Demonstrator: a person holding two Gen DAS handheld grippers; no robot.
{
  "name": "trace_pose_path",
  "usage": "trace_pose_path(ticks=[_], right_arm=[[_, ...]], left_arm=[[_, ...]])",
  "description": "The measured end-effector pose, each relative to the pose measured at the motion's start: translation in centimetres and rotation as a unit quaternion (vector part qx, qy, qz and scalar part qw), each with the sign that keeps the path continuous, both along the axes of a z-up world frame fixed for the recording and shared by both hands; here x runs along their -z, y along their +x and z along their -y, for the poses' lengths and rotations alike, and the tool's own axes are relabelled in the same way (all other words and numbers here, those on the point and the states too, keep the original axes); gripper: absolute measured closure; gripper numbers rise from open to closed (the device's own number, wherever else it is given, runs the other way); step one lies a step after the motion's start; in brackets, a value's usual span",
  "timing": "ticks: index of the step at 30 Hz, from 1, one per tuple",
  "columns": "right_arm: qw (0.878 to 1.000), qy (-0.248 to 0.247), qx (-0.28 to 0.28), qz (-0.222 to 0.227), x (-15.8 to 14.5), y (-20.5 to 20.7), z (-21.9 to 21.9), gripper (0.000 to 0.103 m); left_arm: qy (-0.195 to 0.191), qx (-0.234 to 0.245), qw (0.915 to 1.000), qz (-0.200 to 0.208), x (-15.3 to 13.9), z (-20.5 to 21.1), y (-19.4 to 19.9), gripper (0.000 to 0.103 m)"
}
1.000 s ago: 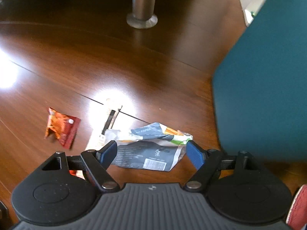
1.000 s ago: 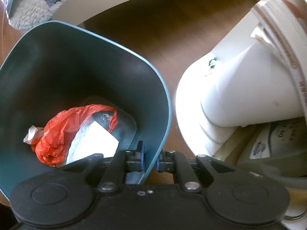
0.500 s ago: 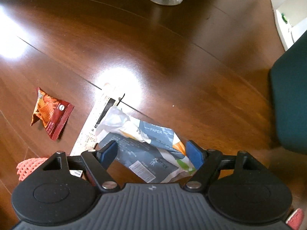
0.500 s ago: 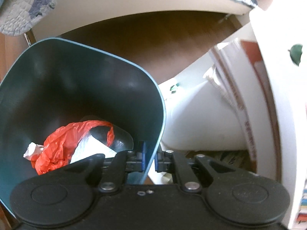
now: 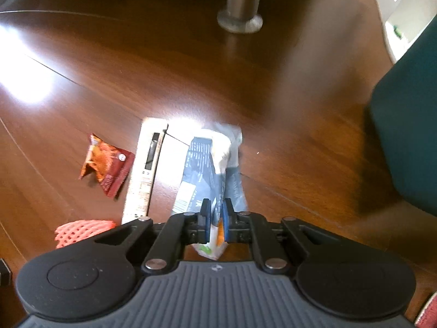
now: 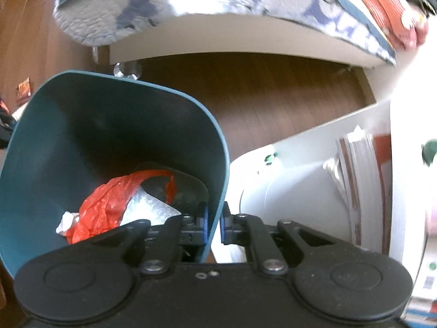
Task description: Collect trash
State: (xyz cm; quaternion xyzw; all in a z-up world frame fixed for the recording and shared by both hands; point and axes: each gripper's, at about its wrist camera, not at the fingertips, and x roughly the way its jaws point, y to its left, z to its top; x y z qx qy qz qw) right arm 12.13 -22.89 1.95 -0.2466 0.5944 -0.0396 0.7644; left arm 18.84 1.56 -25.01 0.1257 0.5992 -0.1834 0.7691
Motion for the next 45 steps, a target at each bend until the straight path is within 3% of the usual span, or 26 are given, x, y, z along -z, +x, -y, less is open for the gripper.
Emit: trace_pose_path(ticks=[4, 9, 15, 21, 28, 31, 38, 45], right_arm=[[1.0, -0.007, -0.012, 0.002, -0.1, 0.1, -0.9, 0.099], [1.0, -0.011, -0.029, 0.001, 1.1, 1.5, -1.4, 0.1], [0.999, -0.016, -0.03, -0.001, 1.5, 2.7, -1.8, 0.1], [0.999, -0.028, -0.016, -0.011, 1.9, 4.0, -1.7, 0.099], [0.999, -0.036, -0.005, -0.026, 2.2, 4.6, -1.3, 0.097], [0.999, -0.034, -0.004, -0.023, 2.2, 4.6, -1.4, 0.098], [1.0, -0.024, -0.012, -0.015, 1.9, 4.7, -2.1, 0.099], [1.0, -0.013, -0.011, -0.009, 1.7, 4.5, -2.0, 0.1]], left_arm=[[-0.027, 0.012, 0.9993, 0.024, -3.8, -0.3, -0.9, 0.097], [-0.072, 0.062, 0.9921, 0.082, -10.8, -0.6, -2.7, 0.097], [-0.132, 0.122, 0.9728, 0.146, -20.2, -0.6, -4.5, 0.097], [-0.19, 0.173, 0.9502, 0.176, -25.6, 1.5, -6.2, 0.097], [-0.227, 0.208, 0.9391, 0.152, -26.5, 5.6, -6.3, 0.097], [-0.219, 0.229, 0.9375, 0.145, -25.9, 8.1, -6.4, 0.097], [-0.188, 0.244, 0.9479, 0.081, -21.5, 12.4, -5.1, 0.097], [-0.148, 0.256, 0.9529, 0.067, -19.0, 14.6, -5.6, 0.096]])
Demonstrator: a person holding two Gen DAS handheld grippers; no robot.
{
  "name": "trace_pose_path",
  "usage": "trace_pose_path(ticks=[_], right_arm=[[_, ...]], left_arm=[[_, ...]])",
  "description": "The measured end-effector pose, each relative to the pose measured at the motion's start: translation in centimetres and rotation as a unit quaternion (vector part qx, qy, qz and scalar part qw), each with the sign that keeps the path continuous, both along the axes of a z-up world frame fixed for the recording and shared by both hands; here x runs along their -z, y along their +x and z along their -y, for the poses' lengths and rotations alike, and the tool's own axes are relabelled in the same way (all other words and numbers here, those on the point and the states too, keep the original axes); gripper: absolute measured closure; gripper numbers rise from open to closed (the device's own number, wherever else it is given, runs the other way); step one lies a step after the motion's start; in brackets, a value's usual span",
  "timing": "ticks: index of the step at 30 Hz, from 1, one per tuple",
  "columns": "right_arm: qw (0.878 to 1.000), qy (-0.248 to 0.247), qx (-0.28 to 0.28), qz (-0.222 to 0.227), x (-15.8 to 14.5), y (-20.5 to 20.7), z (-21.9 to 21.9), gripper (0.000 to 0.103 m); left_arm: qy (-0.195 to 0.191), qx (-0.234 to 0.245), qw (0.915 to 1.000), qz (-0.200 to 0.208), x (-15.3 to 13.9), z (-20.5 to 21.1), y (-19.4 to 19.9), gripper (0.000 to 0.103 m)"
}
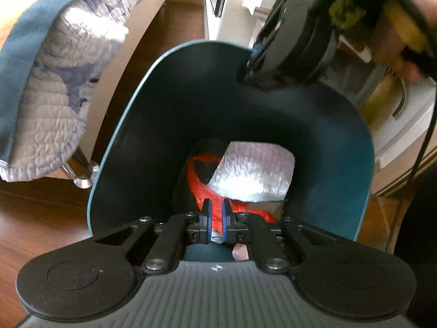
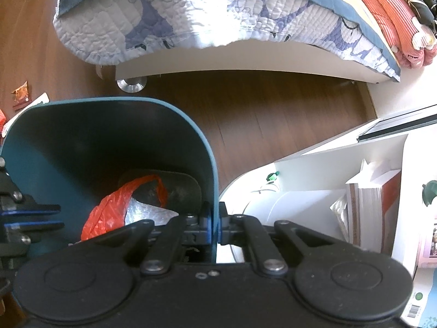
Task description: Collect trash
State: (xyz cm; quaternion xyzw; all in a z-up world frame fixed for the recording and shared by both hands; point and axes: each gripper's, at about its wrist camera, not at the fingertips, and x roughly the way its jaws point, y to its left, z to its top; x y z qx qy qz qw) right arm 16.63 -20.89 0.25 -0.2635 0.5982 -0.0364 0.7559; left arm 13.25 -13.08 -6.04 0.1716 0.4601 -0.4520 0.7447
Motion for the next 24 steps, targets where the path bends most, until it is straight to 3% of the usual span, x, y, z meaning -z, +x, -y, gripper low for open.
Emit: trace_pose_path(ticks=[6, 14, 15, 17, 18, 19, 21, 24], right_arm=[[1.0, 0.007, 0.001, 0.0, 0.0, 0.0, 0.5, 0.1], [1.0, 0.011, 0.002, -0.008, 0.7, -0.2, 1.0, 0.1], [1.0, 0.011, 0.003, -0.009, 0.7, -0.2, 1.1, 0.1], [1.0, 0.01, 0.003, -0.01, 0.8, 0.0, 1.1, 0.099], [1.0, 0.01, 0.004, -0.011, 0.7, 0.0, 1.1, 0.099], [1.0, 0.011, 0.004, -0.011, 0.7, 0.1, 1.0, 0.099], [1.0, 0.01, 0.004, -0.012, 0.7, 0.0, 0.9, 0.099], [1.0, 0.01, 0.003, -0.013, 0.7, 0.0, 0.7, 0.099]], left_arm=[[-0.038, -0.016, 0.9991, 0.008, -2.3, -4.3, 0.6, 0.096], [-0.029, -0.068, 0.9967, 0.034, -2.5, -12.4, 1.7, 0.095], [-0.025, -0.073, 0.9964, 0.037, -2.1, -12.8, 1.7, 0.089], [-0.009, -0.089, 0.9953, 0.038, -0.9, -13.4, 2.2, 0.064], [-0.005, -0.096, 0.9947, 0.038, -0.3, -13.7, 2.4, 0.032], [-0.003, -0.103, 0.9938, 0.04, 0.6, -14.0, 2.7, 0.008], [0.006, -0.115, 0.9921, 0.049, 2.6, -14.2, 3.2, 0.006], [0.049, -0.122, 0.9903, 0.045, 7.1, -13.6, 4.2, 0.006]])
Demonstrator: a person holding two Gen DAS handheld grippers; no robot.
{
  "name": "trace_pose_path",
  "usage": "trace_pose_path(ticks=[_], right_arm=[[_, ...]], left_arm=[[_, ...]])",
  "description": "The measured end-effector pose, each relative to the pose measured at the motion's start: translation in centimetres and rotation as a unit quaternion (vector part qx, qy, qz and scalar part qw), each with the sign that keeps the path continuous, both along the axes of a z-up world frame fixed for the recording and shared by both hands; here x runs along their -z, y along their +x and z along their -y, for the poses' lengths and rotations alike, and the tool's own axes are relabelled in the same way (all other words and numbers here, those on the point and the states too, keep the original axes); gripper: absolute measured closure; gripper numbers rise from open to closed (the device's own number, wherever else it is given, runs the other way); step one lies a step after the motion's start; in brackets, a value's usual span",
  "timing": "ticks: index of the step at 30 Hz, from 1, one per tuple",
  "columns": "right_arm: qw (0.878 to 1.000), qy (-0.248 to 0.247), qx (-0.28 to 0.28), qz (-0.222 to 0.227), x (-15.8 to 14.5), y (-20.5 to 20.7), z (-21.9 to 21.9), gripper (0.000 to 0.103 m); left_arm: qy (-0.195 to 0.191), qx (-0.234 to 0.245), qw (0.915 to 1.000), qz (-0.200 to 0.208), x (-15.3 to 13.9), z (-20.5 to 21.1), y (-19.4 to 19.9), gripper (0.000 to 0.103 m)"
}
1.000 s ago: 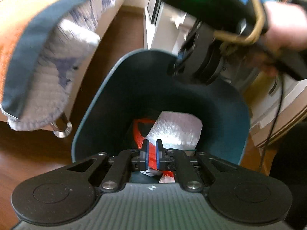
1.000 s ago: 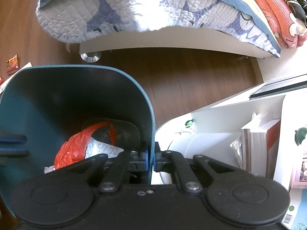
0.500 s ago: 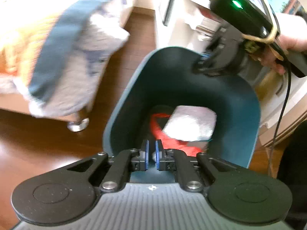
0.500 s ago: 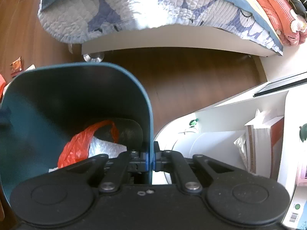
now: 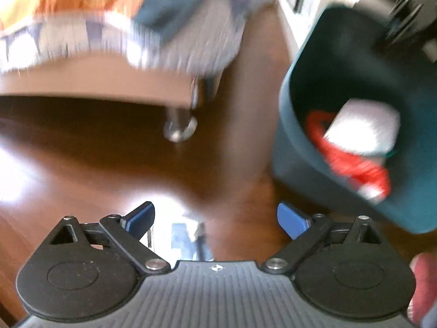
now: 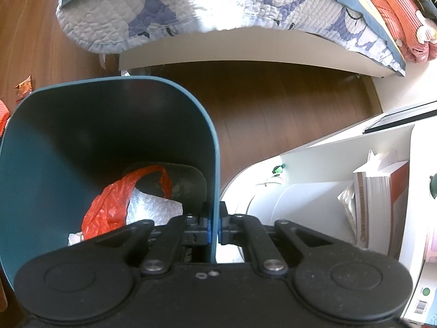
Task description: Collect trash
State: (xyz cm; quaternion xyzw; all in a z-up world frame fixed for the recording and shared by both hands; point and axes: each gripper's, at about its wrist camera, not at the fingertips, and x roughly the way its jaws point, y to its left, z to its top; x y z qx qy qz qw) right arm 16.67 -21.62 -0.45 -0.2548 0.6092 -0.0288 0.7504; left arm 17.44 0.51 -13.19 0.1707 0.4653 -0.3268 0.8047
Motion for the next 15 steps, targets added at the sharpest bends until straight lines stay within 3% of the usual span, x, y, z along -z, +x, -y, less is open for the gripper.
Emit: trace_pose_path(ticks=[6, 12, 15], right_arm=[[1.0, -0.008, -0.003, -0.009, 0.4, 0.1, -0.2, 0.099], [1.0, -0.011, -0.009, -0.024, 1.3, -0.1, -0.7, 0.099], [1.0, -0.013, -0.009, -0.024, 1.4, -0.1, -0.7, 0.099]], left_arm=[[0.073, -0.024, 0.9968, -0.021, 8.9, 1.8, 1.4, 0.006], [0.107, -0.048, 0.9921, -0.045, 13.5, 1.8, 2.6, 0.007], [0.108, -0.057, 0.9906, -0.061, 14.2, 1.9, 3.1, 0.023]])
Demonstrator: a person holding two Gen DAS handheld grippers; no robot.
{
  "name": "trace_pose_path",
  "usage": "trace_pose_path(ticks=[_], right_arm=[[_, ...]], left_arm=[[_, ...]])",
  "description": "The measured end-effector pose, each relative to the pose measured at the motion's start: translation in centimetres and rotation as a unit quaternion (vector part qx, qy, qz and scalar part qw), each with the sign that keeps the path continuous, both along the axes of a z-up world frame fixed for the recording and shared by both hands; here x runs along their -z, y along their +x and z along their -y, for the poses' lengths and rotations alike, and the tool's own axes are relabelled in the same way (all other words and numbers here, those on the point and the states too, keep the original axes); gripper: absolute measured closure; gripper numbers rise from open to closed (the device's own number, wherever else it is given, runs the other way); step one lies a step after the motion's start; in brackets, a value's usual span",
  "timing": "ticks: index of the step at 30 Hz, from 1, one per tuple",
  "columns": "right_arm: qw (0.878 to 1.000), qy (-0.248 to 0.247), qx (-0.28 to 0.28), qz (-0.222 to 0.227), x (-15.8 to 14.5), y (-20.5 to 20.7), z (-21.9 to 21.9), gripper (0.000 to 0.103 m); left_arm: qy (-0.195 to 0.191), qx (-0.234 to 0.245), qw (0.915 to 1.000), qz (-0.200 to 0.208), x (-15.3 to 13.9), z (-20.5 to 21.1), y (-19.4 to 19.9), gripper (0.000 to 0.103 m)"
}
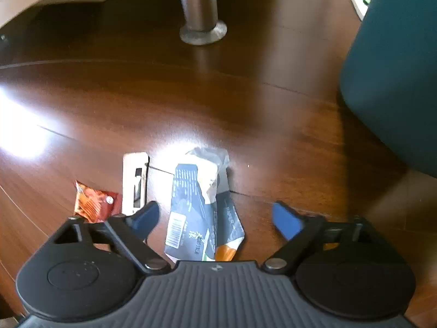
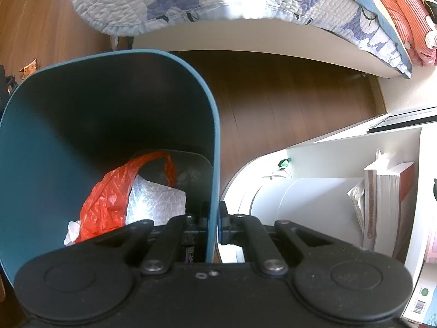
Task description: Collect trash
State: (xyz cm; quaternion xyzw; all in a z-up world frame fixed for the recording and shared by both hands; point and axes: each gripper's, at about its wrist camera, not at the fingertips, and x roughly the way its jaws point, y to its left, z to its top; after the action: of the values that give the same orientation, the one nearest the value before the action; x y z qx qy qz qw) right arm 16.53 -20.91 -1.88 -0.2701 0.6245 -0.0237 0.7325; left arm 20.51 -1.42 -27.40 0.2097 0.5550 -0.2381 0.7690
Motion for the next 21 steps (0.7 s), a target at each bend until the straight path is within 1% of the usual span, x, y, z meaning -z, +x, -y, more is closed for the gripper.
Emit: trace_pose_path(ticks=[1, 2, 4, 5, 7, 9, 12, 15, 19, 21], right_arm=[[1.0, 0.0, 0.001, 0.0, 0.0, 0.1, 0.1, 0.099], [1.0, 0.0, 0.002, -0.001, 0.0, 0.1, 0.1, 0.099], [1.0, -0.001, 0.002, -0.002, 0.1, 0.1, 0.2, 0.099], [1.0, -0.001, 0.002, -0.001, 0.1, 0.1, 0.2, 0.099], [1.0, -0.001, 0.002, -0.001, 0.1, 0.0, 0.2, 0.099], [1.0, 0.001, 0.003, 0.001, 0.0, 0.0, 0.1, 0.099], [1.0, 0.005, 0.004, 0.004, 0.0, 0.0, 0.2, 0.099], [1.0, 0.012, 0.009, 0.007, -0.1, 0.0, 0.5, 0.099], [1.0, 0.011, 0.011, 0.008, -0.1, -0.1, 0.7, 0.099], [1.0, 0.014, 0.013, 0.008, -0.2, 0.0, 0.6, 0.099]], left_arm=[[0.001, -0.004, 1.0, -0.006, 0.3, -0.2, 0.1, 0.035], [0.002, -0.009, 0.9999, -0.014, 0.5, -0.3, 0.2, 0.043], [0.004, -0.021, 0.9994, -0.026, 0.9, -0.7, 0.5, 0.064], [0.003, -0.026, 0.9992, -0.029, 1.0, -0.9, 0.7, 0.07], [0.003, -0.032, 0.9991, -0.028, 0.9, -1.5, 0.7, 0.083], [-0.003, -0.039, 0.9988, -0.028, 0.5, -2.1, 0.6, 0.092], [-0.023, -0.054, 0.9978, -0.03, -0.4, -2.8, 0.4, 0.096], [-0.031, -0.073, 0.9964, -0.031, -1.3, -3.6, 0.4, 0.097], [-0.059, -0.087, 0.9942, -0.024, -3.5, -4.5, 0.2, 0.099], [-0.072, -0.093, 0.9929, -0.021, -5.0, -5.0, 0.1, 0.099]])
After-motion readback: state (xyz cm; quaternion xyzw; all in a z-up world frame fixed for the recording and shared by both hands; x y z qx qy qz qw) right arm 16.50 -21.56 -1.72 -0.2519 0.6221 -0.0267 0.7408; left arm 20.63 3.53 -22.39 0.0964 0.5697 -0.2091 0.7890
